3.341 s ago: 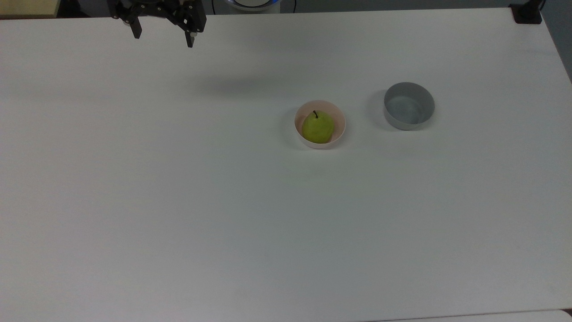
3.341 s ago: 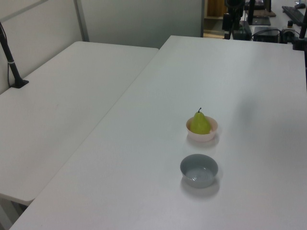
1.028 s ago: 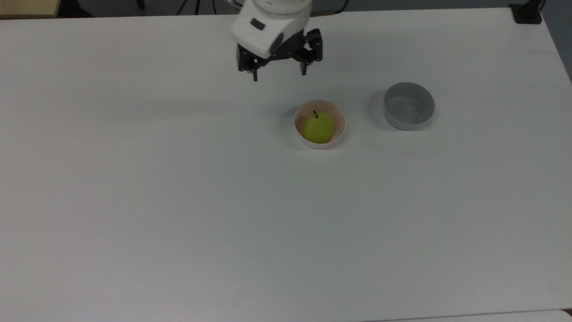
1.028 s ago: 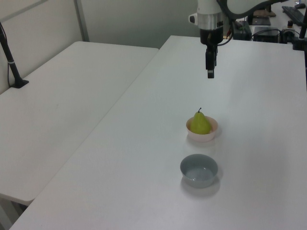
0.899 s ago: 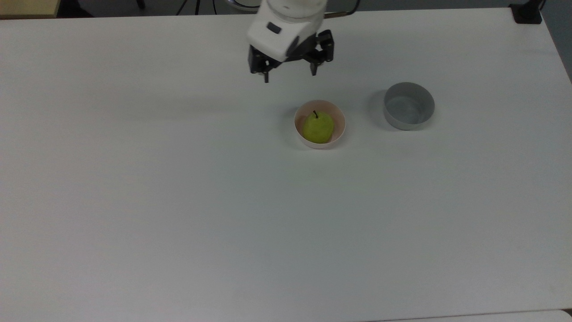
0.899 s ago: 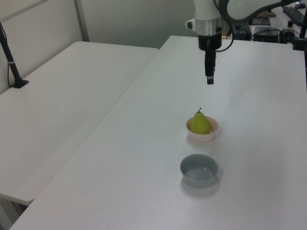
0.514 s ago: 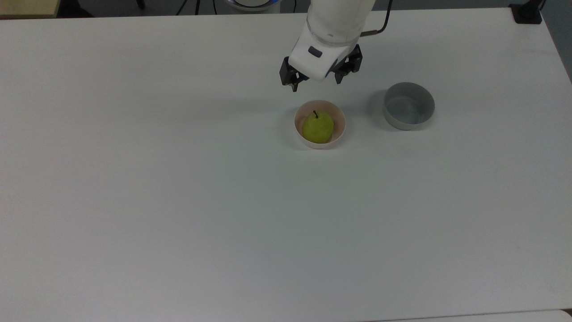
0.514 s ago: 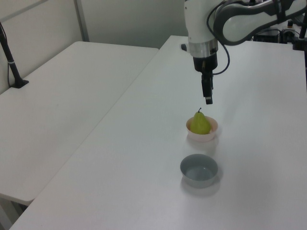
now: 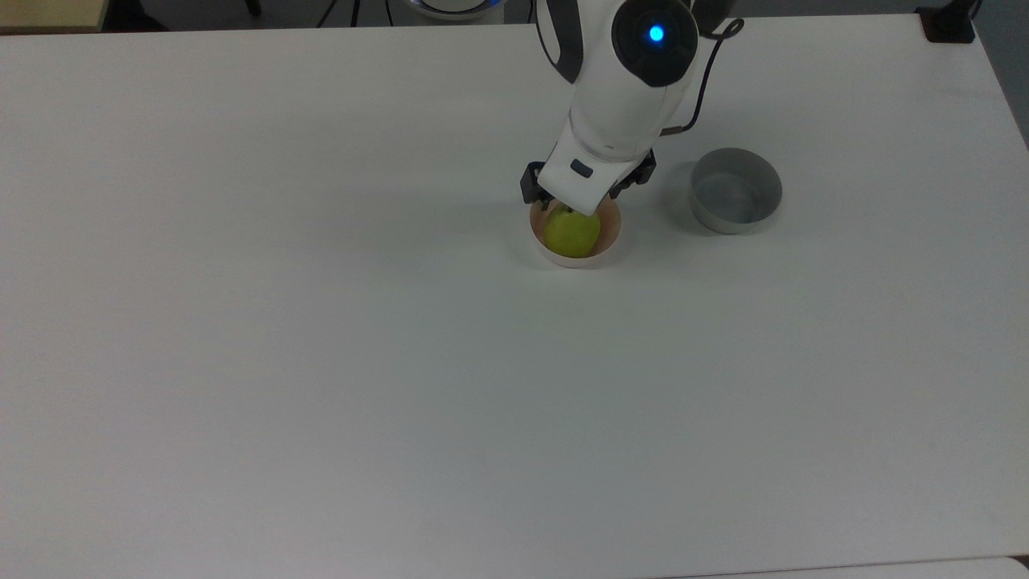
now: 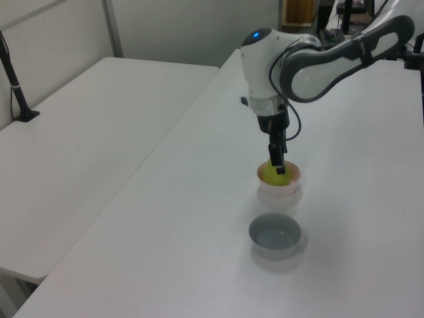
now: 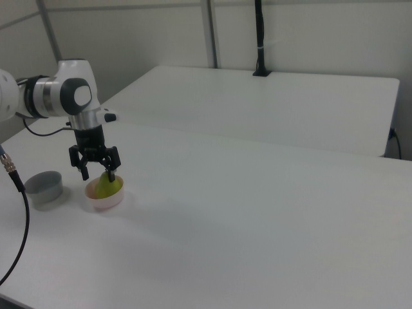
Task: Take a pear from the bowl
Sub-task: 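Lower the gripper into the pink bowl around the pear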
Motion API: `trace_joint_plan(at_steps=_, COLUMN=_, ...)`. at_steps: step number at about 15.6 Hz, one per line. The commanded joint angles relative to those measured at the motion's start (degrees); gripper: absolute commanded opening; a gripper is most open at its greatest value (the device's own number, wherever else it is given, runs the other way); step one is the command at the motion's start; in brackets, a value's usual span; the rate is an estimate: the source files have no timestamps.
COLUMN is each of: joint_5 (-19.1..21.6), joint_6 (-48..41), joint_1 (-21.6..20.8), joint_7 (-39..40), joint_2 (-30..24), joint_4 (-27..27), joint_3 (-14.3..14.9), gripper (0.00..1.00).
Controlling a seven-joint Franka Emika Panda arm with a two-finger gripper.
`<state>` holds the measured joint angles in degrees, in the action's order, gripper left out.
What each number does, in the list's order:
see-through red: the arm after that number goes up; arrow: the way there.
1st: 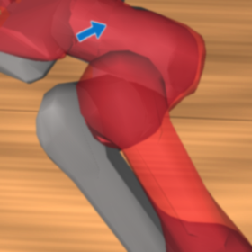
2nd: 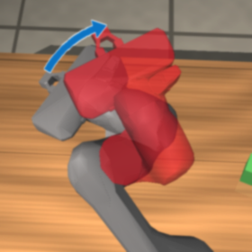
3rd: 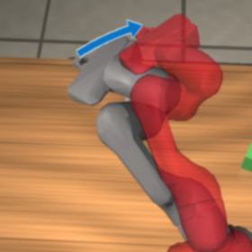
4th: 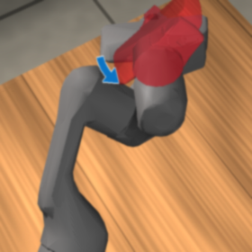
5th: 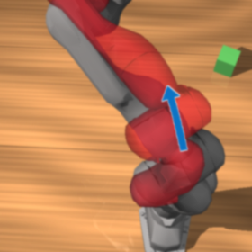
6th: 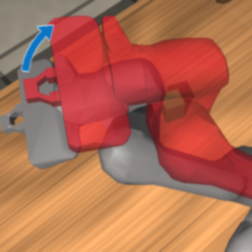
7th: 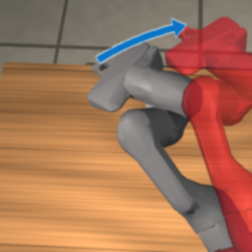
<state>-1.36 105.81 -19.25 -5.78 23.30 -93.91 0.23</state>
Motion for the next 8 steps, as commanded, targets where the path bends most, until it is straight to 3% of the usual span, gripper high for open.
trace_joint_plan(at_steps=1, joint_5=-0.9, joint_6=2.3, joint_1=-1.4, joint_7=-1.2, joint_2=2.0, joint_4=0.6, joint_3=1.0, gripper=0.83)
trace_joint_plan(at_steps=5, joint_5=-1.7, joint_6=3.4, joint_1=-1.4, joint_7=-0.5, joint_2=3.5, joint_4=0.6, joint_3=1.0, gripper=0.53)
trace_joint_plan(at_steps=8, joint_5=-2.4, joint_6=3.6, joint_1=-1.2, joint_7=-0.2, joint_2=3.9, joint_4=0.3, joint_3=1.0, gripper=0.48)
